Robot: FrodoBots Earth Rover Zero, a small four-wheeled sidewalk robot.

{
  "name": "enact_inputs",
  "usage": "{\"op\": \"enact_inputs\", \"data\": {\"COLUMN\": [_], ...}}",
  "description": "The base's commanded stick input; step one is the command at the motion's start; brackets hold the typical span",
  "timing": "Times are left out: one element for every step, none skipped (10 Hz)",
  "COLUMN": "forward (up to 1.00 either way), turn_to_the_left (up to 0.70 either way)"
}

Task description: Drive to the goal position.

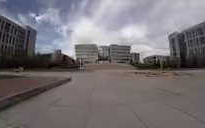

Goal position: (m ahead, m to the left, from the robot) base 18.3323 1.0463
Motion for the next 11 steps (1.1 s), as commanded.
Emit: {"op": "enact_inputs", "data": {"forward": [0.70, 0.70, 0.70, 0.70, 0.70, 0.70, 0.70, 0.70, 0.70, 0.70, 0.70], "turn_to_the_left": [0.00, 0.00, 0.00, 0.00, 0.00, 0.00, 0.00, 0.00, 0.05, 0.35, 0.16]}}
